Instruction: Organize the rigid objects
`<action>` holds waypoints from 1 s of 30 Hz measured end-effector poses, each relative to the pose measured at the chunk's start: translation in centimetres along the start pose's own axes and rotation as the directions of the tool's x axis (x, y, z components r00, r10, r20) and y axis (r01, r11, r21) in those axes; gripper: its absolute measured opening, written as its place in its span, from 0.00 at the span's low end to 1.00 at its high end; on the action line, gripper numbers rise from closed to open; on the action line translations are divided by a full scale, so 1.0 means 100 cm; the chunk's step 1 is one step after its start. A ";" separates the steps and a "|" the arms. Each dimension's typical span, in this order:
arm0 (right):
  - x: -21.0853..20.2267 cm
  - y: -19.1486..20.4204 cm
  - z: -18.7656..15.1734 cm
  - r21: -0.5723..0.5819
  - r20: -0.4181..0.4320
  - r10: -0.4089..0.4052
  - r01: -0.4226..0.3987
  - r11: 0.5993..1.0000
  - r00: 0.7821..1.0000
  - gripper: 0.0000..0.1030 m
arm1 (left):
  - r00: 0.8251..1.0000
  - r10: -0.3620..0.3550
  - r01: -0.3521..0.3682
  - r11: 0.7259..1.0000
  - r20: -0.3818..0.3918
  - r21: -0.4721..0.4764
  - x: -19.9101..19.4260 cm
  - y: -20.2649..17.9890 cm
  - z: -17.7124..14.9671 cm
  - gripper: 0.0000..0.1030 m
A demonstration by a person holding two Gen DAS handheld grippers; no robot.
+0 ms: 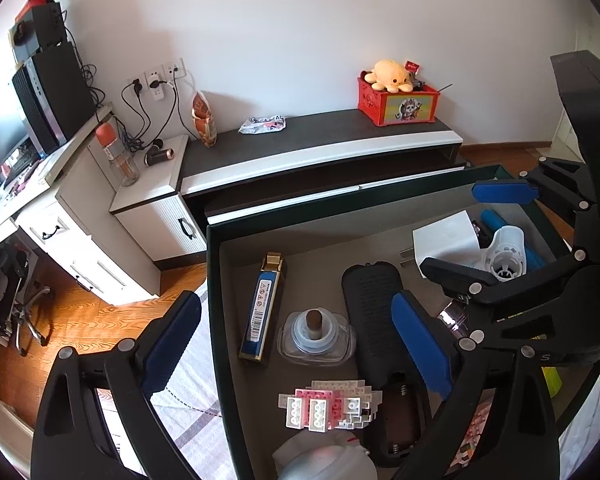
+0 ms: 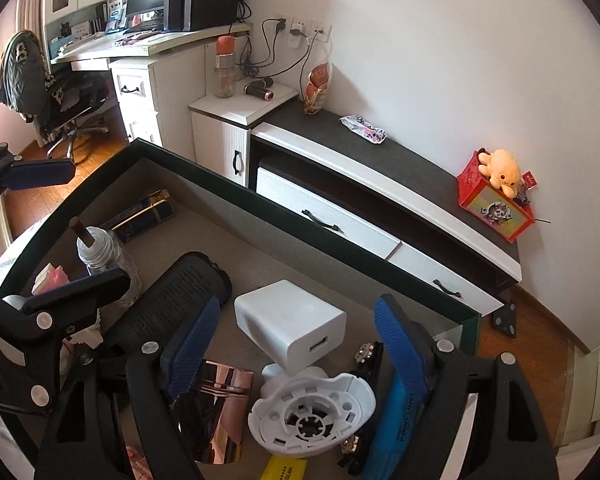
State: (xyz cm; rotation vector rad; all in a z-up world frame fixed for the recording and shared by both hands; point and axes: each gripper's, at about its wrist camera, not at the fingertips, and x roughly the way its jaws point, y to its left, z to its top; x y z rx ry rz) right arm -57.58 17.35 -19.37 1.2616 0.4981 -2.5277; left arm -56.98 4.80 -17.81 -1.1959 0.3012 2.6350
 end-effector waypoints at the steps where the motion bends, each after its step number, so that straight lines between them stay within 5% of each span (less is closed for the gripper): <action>1: -0.001 0.000 0.000 0.000 -0.002 -0.003 0.003 1.000 1.000 0.79 | 1.000 0.007 -0.007 1.000 0.001 -0.002 -0.001 0.000 0.000 0.96; 5: -0.010 -0.002 -0.004 0.007 0.013 -0.033 0.033 0.999 0.999 0.87 | 1.000 0.010 -0.010 1.000 0.004 -0.009 -0.006 -0.002 0.000 1.00; 7: -0.015 -0.005 -0.007 0.019 0.014 -0.052 0.052 0.998 0.999 1.00 | 1.000 0.000 0.000 1.000 0.011 -0.010 -0.011 -0.003 -0.001 1.00; 23: -0.081 -0.014 -0.049 0.123 0.082 -0.100 0.090 0.988 0.992 1.00 | 0.999 -0.010 0.012 0.999 0.045 -0.049 -0.060 -0.028 -0.020 1.00; 30: -0.117 -0.014 -0.071 0.200 0.136 -0.067 0.039 0.979 0.988 1.00 | 1.000 0.005 -0.004 0.998 0.019 -0.059 -0.077 -0.041 -0.038 1.00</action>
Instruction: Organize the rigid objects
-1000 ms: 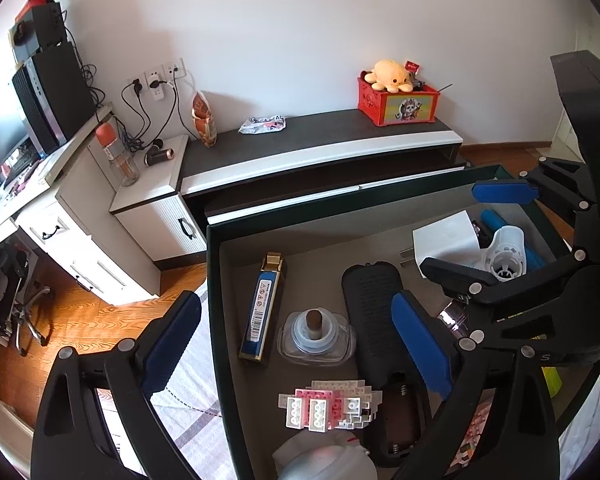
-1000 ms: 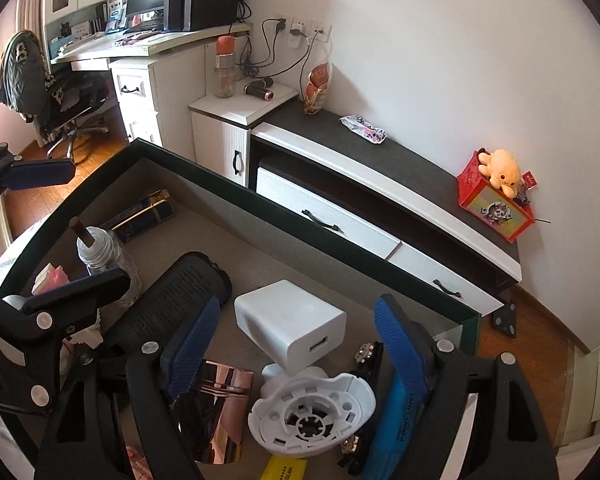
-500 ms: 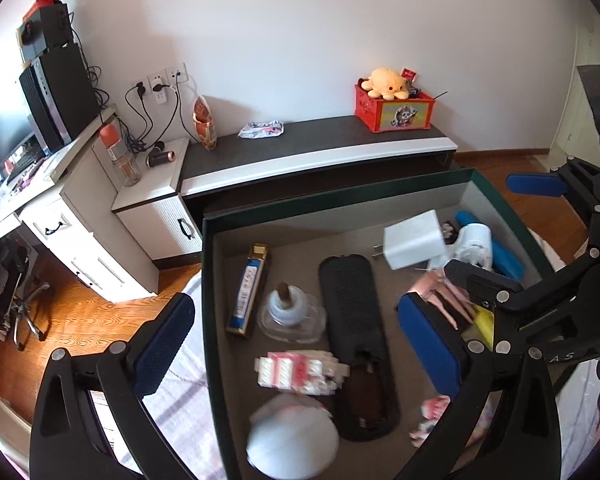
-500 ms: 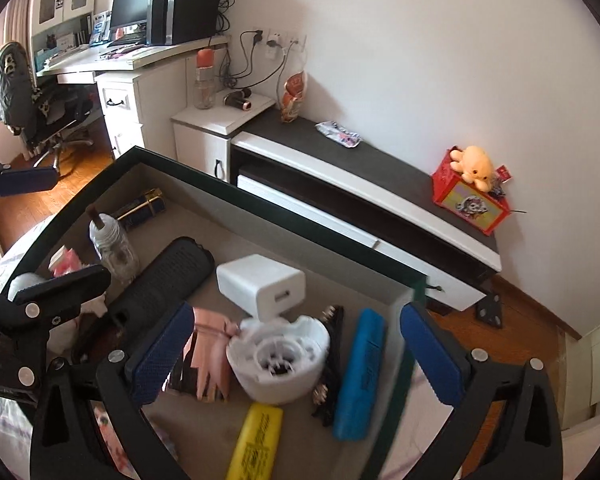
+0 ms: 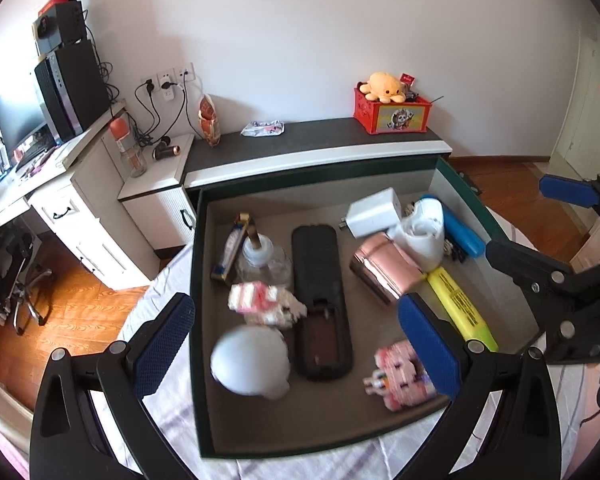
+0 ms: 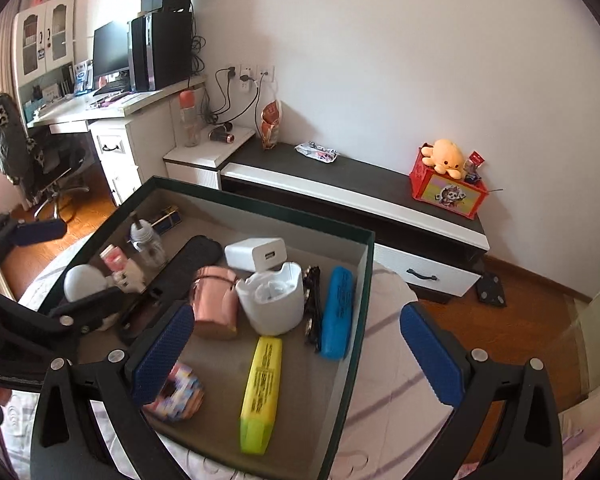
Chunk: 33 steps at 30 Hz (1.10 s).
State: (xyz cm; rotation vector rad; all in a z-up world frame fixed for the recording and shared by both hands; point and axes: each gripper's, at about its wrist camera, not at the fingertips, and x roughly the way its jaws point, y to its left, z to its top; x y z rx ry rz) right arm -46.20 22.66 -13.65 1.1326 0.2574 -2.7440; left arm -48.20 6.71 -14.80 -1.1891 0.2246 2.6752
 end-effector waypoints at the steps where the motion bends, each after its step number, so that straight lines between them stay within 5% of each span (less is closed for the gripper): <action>1: -0.003 0.002 -0.002 0.001 -0.003 0.003 -0.003 1.000 1.000 1.00 | 1.000 0.007 -0.007 1.000 -0.005 0.006 -0.002 -0.003 -0.002 1.00; 10: -0.039 0.009 -0.028 0.032 -0.018 0.022 -0.022 0.999 1.000 1.00 | 0.999 0.041 -0.041 0.999 -0.016 0.010 -0.030 -0.017 -0.021 1.00; 33: -0.158 0.030 -0.079 0.149 0.137 0.039 -0.060 0.987 0.990 1.00 | 0.968 0.090 -0.090 0.996 0.232 -0.012 -0.163 -0.032 -0.077 1.00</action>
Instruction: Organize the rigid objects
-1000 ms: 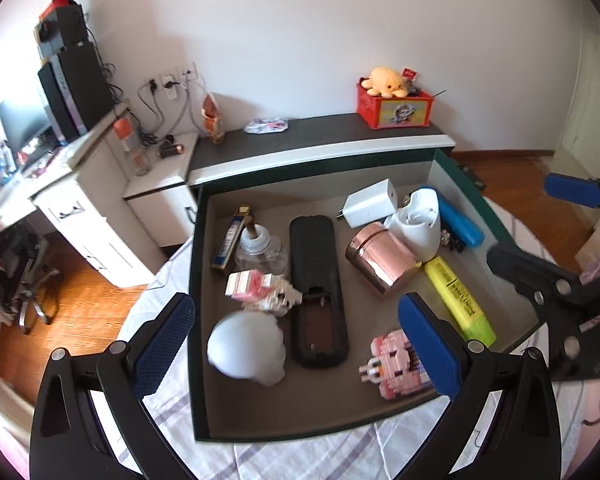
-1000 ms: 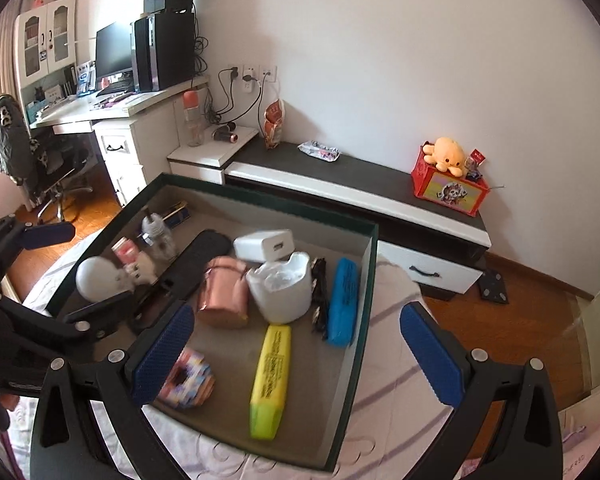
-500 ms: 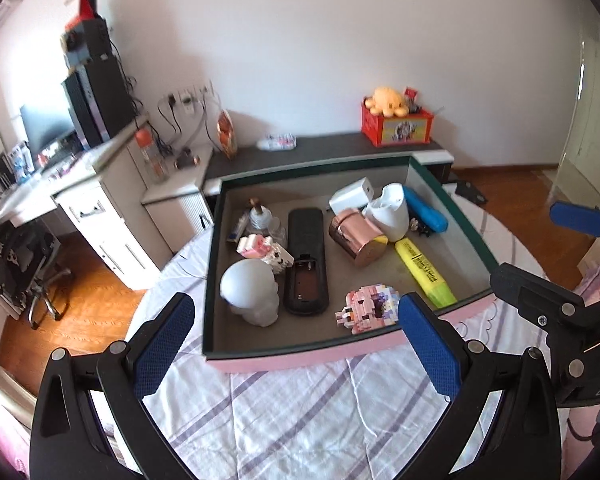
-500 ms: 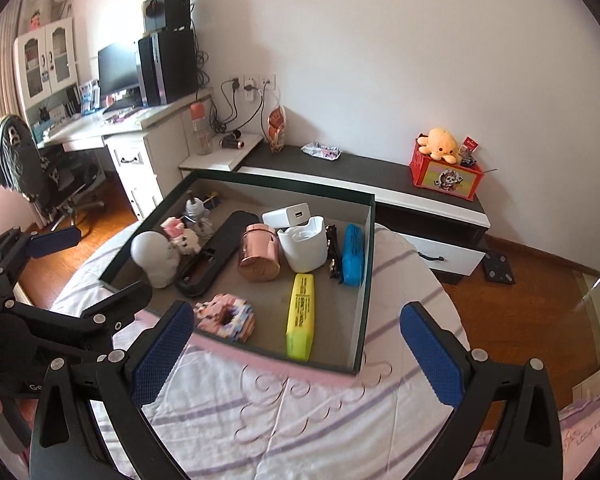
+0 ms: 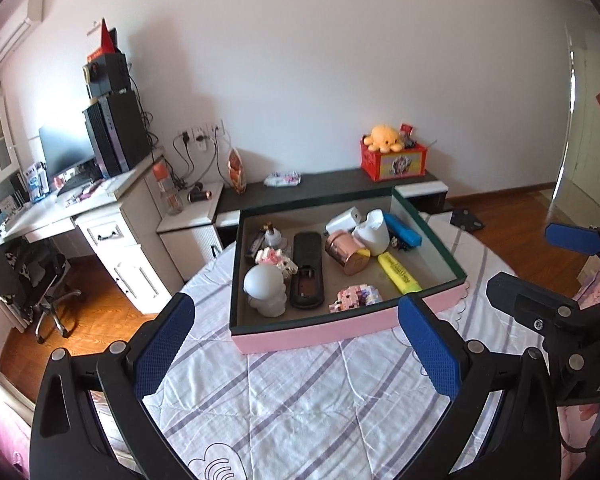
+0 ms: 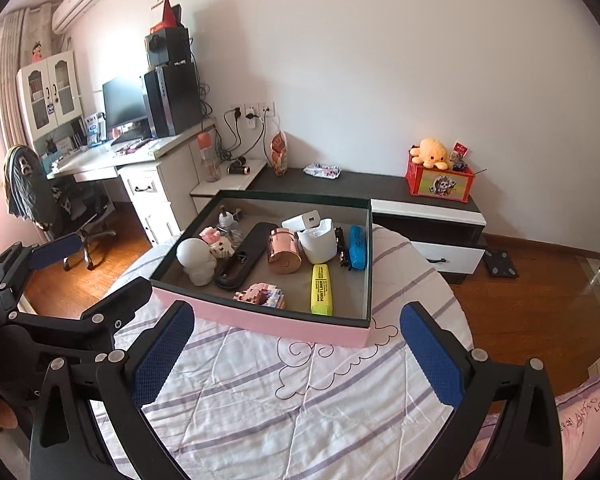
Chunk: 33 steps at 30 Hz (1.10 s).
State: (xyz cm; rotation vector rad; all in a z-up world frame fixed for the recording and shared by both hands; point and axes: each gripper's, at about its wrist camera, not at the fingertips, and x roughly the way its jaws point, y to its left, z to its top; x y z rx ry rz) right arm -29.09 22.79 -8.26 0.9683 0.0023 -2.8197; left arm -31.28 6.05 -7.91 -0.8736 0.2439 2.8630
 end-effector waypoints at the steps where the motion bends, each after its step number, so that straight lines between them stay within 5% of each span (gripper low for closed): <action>1: -0.004 0.001 -0.001 0.000 0.005 0.000 0.000 1.000 1.000 1.00 | 1.000 0.003 -0.003 1.000 0.015 0.002 -0.007 0.000 0.000 1.00; 8: -0.046 0.013 -0.003 -0.008 0.086 -0.017 0.017 1.000 0.996 1.00 | 0.994 0.023 -0.020 0.999 0.108 -0.028 -0.054 0.006 0.001 1.00; 17: -0.109 0.034 -0.012 -0.015 0.219 -0.013 0.017 1.000 0.976 1.00 | 0.954 0.077 -0.068 0.997 0.291 -0.039 -0.133 0.010 -0.008 1.00; 21: -0.130 0.041 -0.019 -0.017 0.249 0.000 0.004 1.000 0.968 1.00 | 0.947 0.071 -0.061 0.997 0.313 -0.044 -0.155 0.012 -0.011 1.00; 28: -0.172 0.055 -0.034 -0.031 0.324 -0.006 0.017 0.999 0.946 1.00 | 0.919 0.085 -0.065 0.996 0.385 -0.064 -0.197 0.013 -0.026 1.00; 33: -0.201 0.066 -0.046 -0.048 0.379 0.005 0.014 0.999 0.925 1.00 | 0.881 0.125 -0.099 0.992 0.457 -0.080 -0.235 0.012 -0.040 1.00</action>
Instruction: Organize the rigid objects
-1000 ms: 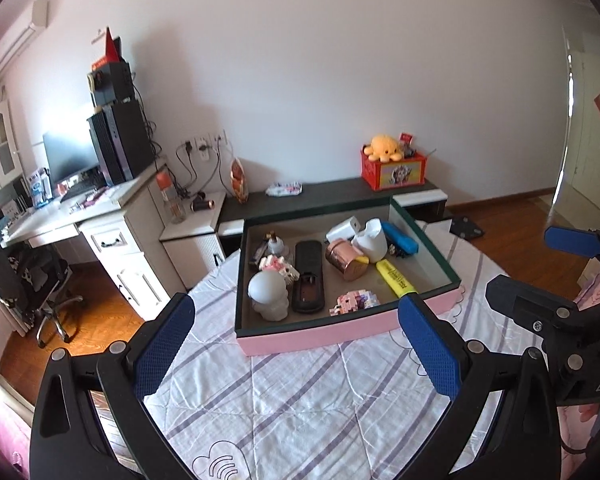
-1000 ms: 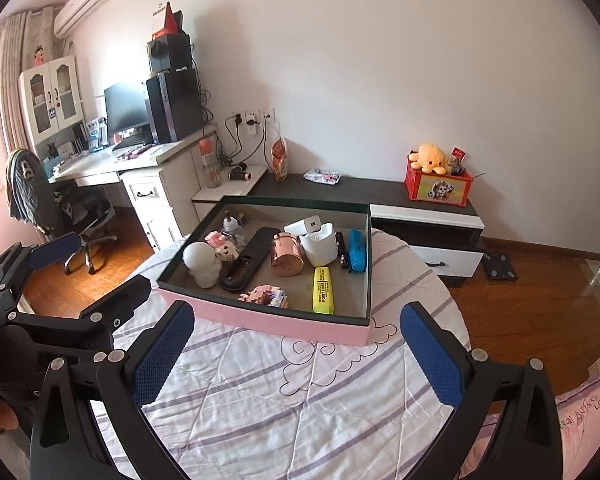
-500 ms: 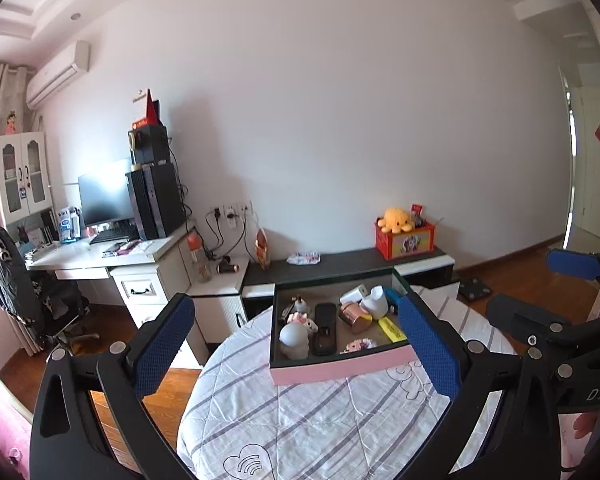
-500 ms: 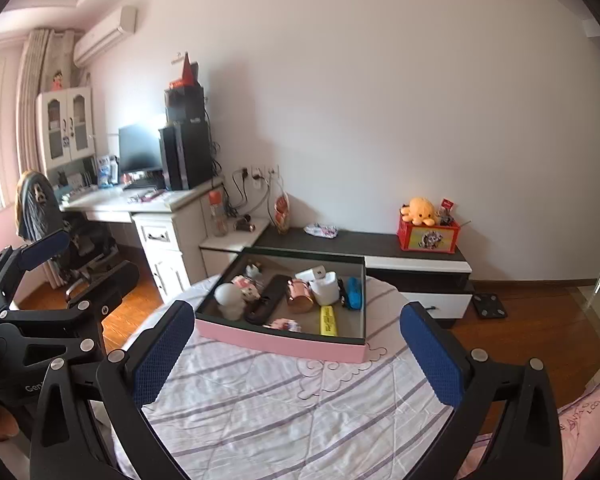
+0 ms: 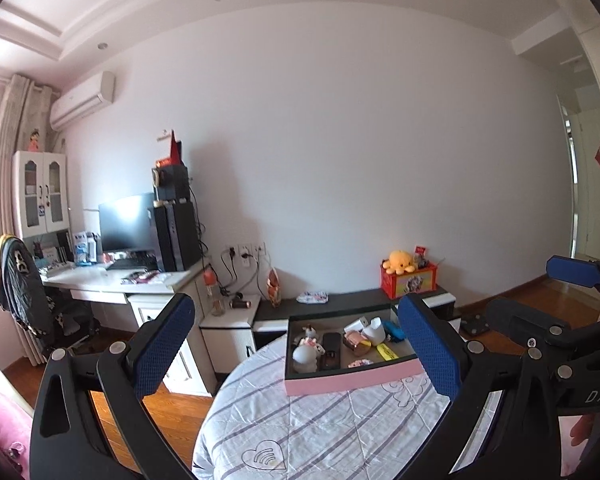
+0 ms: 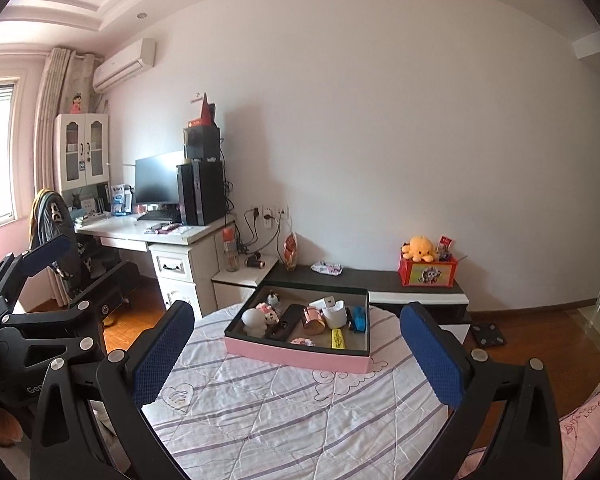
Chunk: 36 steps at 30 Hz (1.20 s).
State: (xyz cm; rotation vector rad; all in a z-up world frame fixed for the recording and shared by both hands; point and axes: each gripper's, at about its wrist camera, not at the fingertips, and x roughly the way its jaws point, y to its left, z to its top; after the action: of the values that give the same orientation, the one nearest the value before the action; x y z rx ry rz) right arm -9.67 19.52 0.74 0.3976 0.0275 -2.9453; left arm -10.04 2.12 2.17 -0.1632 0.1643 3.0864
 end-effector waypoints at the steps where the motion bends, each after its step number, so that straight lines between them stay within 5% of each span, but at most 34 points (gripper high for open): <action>1: -0.008 0.003 0.000 -0.003 0.014 0.001 -0.001 1.000 1.000 1.00 | 1.000 0.006 -0.006 1.000 0.013 0.000 -0.008 0.001 0.001 1.00; 21: -0.100 0.035 0.000 -0.053 0.202 -0.024 0.035 0.998 0.979 1.00 | 0.984 0.022 -0.018 1.000 0.178 -0.022 -0.103 0.011 0.011 1.00; 36: -0.091 0.032 -0.009 -0.032 0.205 -0.057 0.065 0.997 0.977 1.00 | 0.992 0.053 -0.049 0.998 0.113 -0.035 -0.085 0.005 0.002 1.00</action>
State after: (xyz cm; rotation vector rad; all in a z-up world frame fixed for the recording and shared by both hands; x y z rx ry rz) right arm -0.28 17.92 2.30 0.0892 0.0710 -3.0248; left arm -1.68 1.31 3.30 0.0164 0.1168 3.1399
